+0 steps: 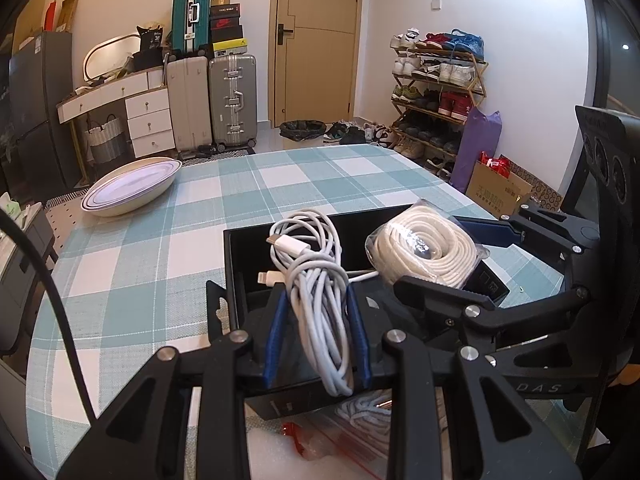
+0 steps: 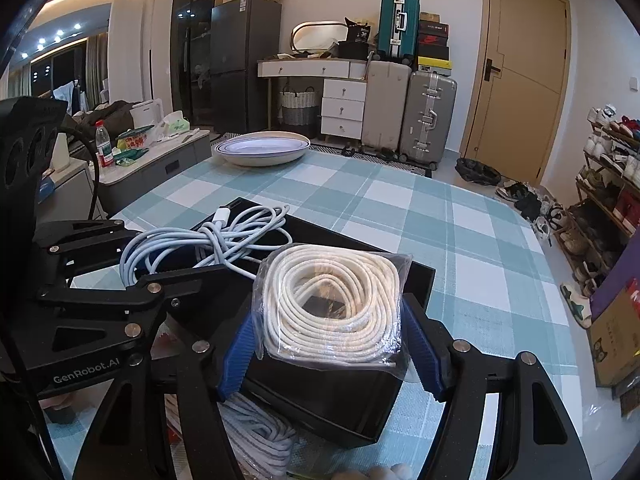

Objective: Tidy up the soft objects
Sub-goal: 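Lower the rope bag into the black box with the right tool while the left tool lowers the cable, then open both tools and withdraw them from the box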

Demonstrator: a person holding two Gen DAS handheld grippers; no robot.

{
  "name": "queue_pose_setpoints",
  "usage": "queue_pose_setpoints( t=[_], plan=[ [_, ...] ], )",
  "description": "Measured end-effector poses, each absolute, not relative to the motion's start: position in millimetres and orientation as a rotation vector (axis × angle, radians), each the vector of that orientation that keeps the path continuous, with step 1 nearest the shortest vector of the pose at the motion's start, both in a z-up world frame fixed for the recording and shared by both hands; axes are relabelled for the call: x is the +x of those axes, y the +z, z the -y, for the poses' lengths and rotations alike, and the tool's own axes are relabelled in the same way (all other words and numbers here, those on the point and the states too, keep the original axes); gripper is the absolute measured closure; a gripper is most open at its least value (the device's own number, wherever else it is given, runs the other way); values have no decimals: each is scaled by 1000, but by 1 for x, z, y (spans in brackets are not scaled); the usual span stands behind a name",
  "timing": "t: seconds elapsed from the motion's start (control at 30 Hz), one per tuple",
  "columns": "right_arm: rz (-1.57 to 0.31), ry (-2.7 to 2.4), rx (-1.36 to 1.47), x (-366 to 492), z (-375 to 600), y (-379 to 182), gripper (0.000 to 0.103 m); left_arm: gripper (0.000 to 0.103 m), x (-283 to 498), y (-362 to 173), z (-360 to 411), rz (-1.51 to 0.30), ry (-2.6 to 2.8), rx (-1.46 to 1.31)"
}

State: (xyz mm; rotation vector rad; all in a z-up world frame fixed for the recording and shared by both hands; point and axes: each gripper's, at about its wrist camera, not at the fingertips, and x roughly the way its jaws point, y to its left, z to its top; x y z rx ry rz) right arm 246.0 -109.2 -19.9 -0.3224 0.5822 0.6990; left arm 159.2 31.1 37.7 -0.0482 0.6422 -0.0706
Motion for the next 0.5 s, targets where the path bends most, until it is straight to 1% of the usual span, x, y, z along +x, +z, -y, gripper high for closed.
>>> queue_pose_setpoints(
  t=[0.1, 0.17, 0.27, 0.3, 0.33, 0.37, 0.4, 0.47, 0.5],
  plan=[
    [-588, 716, -331, 248, 108, -20, 29, 75, 159, 37, -31, -662, -78, -53],
    [-574, 730, -329, 246, 110, -19, 21, 75, 159, 38, -31, -657, -75, -51],
    [-547, 720, -322, 242, 117, -15, 14, 73, 157, 41, -33, -647, -70, -53],
    [-544, 717, -317, 241, 120, -13, 13, 67, 156, 42, -34, -645, -71, -53],
    [-543, 712, -314, 240, 123, -12, 12, 56, 155, 44, -34, -642, -69, -52],
    [-542, 710, -308, 239, 126, -10, 11, 52, 152, 46, -35, -634, -67, -52],
    [-544, 711, -301, 237, 130, -9, 9, 49, 149, 48, -36, -622, -66, -50],
    [-548, 712, -281, 233, 137, -5, 4, 47, 144, 53, -37, -614, -64, -48],
    [-548, 710, -270, 231, 141, -3, 3, 46, 141, 54, -38, -611, -62, -49]
  ],
)
